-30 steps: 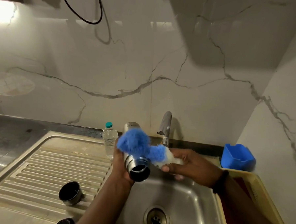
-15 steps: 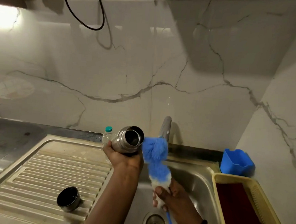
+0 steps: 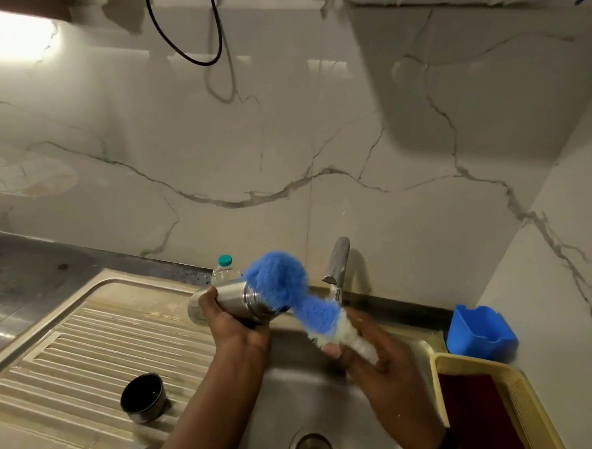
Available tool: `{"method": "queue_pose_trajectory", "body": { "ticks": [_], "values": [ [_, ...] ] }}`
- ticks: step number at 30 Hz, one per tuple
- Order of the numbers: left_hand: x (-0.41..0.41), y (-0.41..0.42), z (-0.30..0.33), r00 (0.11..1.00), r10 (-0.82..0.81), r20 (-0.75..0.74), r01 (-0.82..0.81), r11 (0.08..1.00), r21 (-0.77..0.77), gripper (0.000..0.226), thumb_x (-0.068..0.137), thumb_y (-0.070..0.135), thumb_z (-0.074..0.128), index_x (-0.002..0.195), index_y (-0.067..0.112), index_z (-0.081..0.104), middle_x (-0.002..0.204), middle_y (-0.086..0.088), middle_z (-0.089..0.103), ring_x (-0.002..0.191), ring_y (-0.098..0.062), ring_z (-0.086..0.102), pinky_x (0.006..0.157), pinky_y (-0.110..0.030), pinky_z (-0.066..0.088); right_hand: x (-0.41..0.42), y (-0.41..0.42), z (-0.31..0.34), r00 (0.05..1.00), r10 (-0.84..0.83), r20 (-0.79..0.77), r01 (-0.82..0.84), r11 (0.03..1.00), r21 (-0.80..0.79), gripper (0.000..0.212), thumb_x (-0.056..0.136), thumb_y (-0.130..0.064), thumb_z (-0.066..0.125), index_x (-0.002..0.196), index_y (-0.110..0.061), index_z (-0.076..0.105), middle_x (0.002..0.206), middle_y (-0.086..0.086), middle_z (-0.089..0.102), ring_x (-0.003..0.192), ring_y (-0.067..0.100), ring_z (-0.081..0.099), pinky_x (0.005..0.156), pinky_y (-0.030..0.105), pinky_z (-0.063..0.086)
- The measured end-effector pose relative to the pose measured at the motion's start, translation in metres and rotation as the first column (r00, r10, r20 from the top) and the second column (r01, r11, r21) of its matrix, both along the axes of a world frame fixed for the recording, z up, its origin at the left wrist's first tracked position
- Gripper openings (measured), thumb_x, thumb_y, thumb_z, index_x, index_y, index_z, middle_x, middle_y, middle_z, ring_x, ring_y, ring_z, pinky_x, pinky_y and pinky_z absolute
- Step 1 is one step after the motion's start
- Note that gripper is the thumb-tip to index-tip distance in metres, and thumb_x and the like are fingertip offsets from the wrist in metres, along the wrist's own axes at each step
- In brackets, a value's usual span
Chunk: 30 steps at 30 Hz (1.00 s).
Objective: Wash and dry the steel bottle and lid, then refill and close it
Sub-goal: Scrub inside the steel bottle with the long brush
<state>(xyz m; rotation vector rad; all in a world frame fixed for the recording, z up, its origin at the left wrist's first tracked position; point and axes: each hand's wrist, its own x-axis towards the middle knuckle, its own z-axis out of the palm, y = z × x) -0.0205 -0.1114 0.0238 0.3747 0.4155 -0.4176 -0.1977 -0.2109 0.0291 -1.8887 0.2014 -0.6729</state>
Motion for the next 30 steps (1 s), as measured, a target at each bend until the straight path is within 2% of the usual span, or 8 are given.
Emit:
{"method": "queue_pose_trajectory", "body": {
  "ticks": [3,5,6,10,15,21,26,30],
  "values": [
    [0.006,0.010,0.003,0.998,0.054,-0.022,-0.054,0.998,-0.035,0.042,0.090,0.044,0.057,0.118,0.013,0.058,0.086,-0.009,0.070,0.081,-0.023,0.068,0.054,-0.032,0.059,-0.004,-0.029,0.003,0.992,-0.060,-0.111,0.017,0.935,-0.355,0.042,0.093,-0.044,0.058,0.133,-0.038,0.051,0.114,-0.019,0.063,0.104,0.000,0.060,0.083,0.019,0.050],
    [0.005,0.013,-0.001,0.996,0.086,-0.030,-0.085,0.996,0.029,0.054,0.090,0.042,0.061,0.133,0.012,0.051,0.097,-0.008,0.067,0.085,-0.023,0.068,0.061,-0.036,0.058,-0.004,-0.049,0.003,0.978,-0.163,-0.134,0.032,0.743,-0.668,0.038,0.096,-0.050,0.048,0.133,-0.051,0.041,0.100,-0.021,0.058,0.092,-0.001,0.056,0.073,0.014,0.044],
    [0.005,0.014,-0.003,0.993,0.111,-0.035,-0.108,0.991,0.083,0.058,0.090,0.041,0.064,0.137,0.012,0.048,0.098,-0.008,0.066,0.085,-0.022,0.068,0.061,-0.037,0.056,-0.003,-0.056,0.004,0.971,-0.190,-0.144,0.027,0.691,-0.723,0.037,0.096,-0.053,0.043,0.133,-0.052,0.040,0.095,-0.021,0.056,0.086,0.000,0.055,0.069,0.013,0.042],
    [0.008,0.021,-0.009,0.989,0.150,-0.008,-0.145,0.966,0.214,0.061,0.087,0.041,0.069,0.136,0.014,0.044,0.099,-0.007,0.065,0.082,-0.022,0.068,0.045,-0.031,0.053,0.004,-0.065,0.005,0.969,-0.176,-0.174,-0.025,0.630,-0.776,0.042,0.094,-0.050,0.039,0.134,-0.044,0.049,0.088,-0.023,0.052,0.077,-0.001,0.051,0.064,0.012,0.035],
    [0.016,0.025,-0.009,0.989,0.146,0.023,-0.147,0.965,0.217,0.053,0.086,0.041,0.067,0.129,0.015,0.049,0.098,-0.005,0.065,0.083,-0.021,0.067,0.043,-0.030,0.055,0.011,-0.064,-0.005,0.971,-0.110,-0.214,-0.069,0.722,-0.688,0.043,0.091,-0.056,0.040,0.130,-0.044,0.053,0.090,-0.027,0.051,0.085,-0.003,0.054,0.068,0.011,0.041],
    [0.017,0.030,-0.011,0.996,0.075,0.049,-0.083,0.979,0.187,0.047,0.089,0.043,0.063,0.123,0.014,0.050,0.095,-0.007,0.065,0.084,-0.023,0.067,0.062,-0.040,0.053,0.011,-0.066,-0.013,0.952,-0.129,-0.279,-0.073,0.786,-0.614,0.069,0.082,-0.081,0.028,0.130,-0.040,0.058,0.091,-0.038,0.049,0.090,-0.012,0.052,0.075,0.006,0.037],
    [0.012,0.027,-0.017,0.988,0.108,0.106,-0.135,0.949,0.286,0.064,0.088,0.044,0.066,0.139,0.014,0.042,0.105,-0.008,0.065,0.089,-0.024,0.068,0.062,-0.040,0.055,0.011,-0.053,0.000,0.929,-0.224,-0.295,-0.081,0.655,-0.751,0.043,0.095,-0.052,0.049,0.136,-0.042,0.050,0.110,-0.019,0.061,0.083,-0.010,0.048,0.068,0.006,0.029],
    [0.002,0.017,-0.015,0.971,0.151,0.183,-0.208,0.912,0.352,0.061,0.092,0.036,0.065,0.142,0.018,0.035,0.104,-0.005,0.062,0.087,-0.019,0.066,0.068,-0.038,0.056,0.018,-0.026,0.013,0.913,-0.288,-0.290,-0.078,0.574,-0.815,0.039,0.098,-0.046,0.046,0.136,-0.037,0.048,0.115,-0.007,0.063,0.093,0.009,0.058,0.078,0.026,0.045]
  ]
}}
